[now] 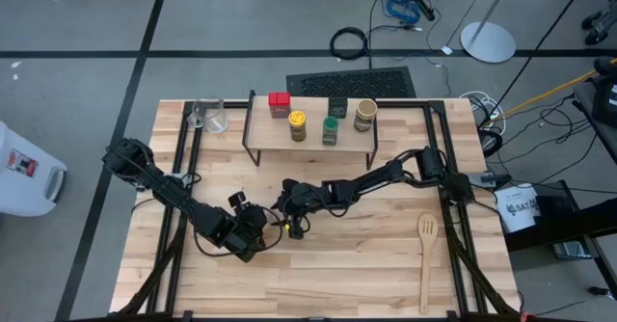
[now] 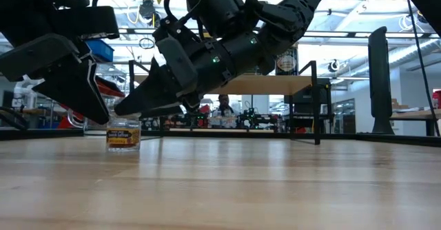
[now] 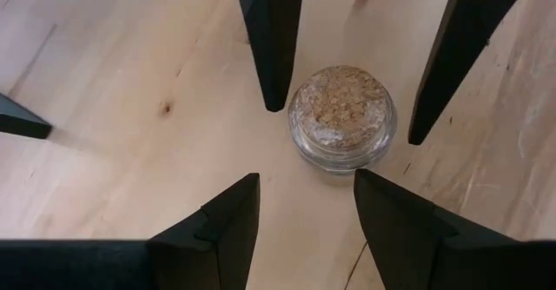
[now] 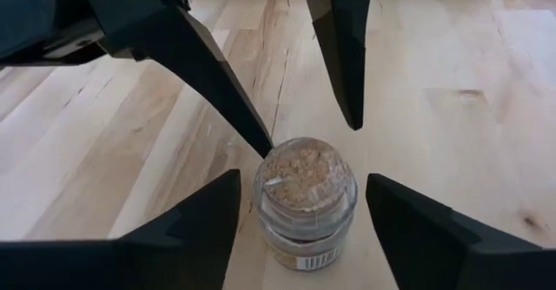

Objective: Shelf spices
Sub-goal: Remove the brown seasoning bottle from the shelf

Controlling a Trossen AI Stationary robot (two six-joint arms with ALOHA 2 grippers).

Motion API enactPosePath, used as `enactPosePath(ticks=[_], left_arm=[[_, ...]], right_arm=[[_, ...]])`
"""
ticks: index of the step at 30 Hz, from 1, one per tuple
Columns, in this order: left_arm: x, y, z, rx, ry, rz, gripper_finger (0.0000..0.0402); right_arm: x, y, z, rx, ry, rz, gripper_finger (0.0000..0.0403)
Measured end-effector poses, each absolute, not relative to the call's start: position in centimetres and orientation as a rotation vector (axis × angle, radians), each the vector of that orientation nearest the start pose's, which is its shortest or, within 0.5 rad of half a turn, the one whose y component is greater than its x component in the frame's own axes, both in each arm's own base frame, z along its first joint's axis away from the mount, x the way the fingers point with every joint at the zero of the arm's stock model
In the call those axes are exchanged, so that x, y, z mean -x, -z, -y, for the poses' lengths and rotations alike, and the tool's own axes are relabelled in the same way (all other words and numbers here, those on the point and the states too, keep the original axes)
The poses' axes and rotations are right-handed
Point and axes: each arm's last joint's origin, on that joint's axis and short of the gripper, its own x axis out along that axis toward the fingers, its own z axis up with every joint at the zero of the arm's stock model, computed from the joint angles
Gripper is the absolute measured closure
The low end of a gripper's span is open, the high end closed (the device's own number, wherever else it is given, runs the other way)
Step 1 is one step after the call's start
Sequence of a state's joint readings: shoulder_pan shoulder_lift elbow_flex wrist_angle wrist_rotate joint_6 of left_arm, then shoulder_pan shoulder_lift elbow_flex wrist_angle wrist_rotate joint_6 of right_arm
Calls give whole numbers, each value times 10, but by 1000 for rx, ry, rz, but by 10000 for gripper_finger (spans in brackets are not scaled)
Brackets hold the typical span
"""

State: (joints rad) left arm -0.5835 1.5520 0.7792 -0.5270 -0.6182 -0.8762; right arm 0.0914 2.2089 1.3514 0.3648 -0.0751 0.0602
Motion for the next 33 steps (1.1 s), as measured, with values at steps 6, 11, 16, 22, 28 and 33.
enactPosePath(ticks=[6,11,16,22,28,33], left_arm=[[-224,-151,127,59,-470,-934,206],[-223,-151,128,58,-469,-936,206],[-224,-151,128,60,-468,-934,206],[-224,-151,128,58,-468,-934,206],[-223,-153,129,57,-459,-956,206],[-224,-159,130,47,-455,-979,206]], right_arm=[[-466,-120,-45,-55,-153,-502,214],[-468,-115,-46,-58,-156,-491,222],[-468,-115,-46,-54,-160,-487,221],[-468,-115,-46,-58,-174,-486,257],[-468,-116,-49,-61,-184,-481,267],[-467,-114,-50,-75,-184,-492,274]])
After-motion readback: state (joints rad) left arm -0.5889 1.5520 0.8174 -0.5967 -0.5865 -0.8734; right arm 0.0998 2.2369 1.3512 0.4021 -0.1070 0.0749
